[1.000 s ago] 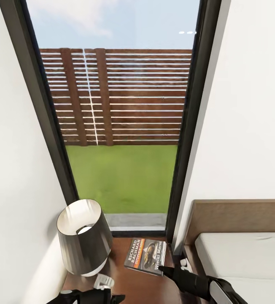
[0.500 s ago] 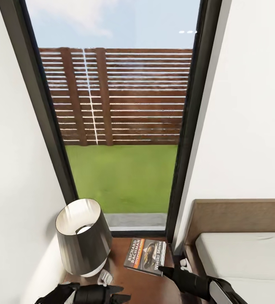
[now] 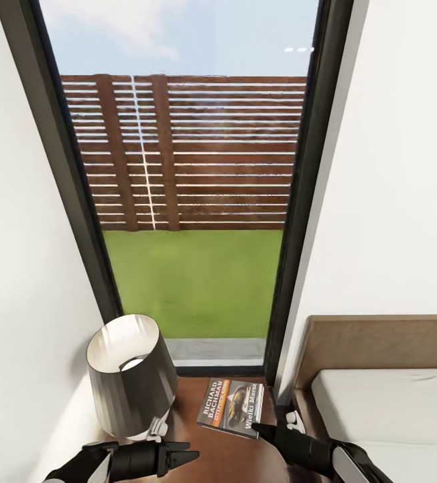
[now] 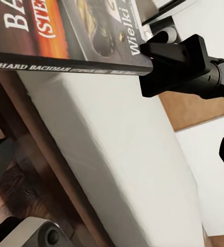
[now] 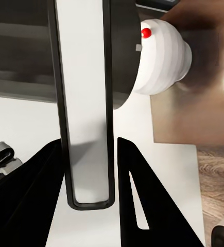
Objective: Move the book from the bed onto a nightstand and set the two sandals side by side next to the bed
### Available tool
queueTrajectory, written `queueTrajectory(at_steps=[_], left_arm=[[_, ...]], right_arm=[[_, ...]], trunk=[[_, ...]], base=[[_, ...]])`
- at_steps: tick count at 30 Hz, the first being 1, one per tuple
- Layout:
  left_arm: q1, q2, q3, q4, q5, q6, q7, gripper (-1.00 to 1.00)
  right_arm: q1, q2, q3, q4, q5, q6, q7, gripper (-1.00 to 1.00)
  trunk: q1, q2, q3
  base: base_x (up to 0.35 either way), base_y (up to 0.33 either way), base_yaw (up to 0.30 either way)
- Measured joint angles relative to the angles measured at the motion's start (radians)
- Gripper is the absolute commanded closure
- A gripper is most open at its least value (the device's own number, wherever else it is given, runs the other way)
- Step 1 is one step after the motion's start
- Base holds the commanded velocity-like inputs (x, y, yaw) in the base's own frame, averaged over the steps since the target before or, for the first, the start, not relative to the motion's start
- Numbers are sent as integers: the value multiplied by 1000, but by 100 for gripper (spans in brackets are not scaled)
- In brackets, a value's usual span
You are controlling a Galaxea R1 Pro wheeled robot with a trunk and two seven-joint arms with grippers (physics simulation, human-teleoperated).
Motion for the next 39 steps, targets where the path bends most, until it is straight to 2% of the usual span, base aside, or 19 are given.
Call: queueTrajectory(at_steps=[39], left_arm=[[0, 0, 2, 0, 3, 2, -1, -100]], right_arm=[[0, 7, 0, 4, 0, -2, -1, 100]], trunk=[[150, -273, -123]], base=[[0, 0, 0]])
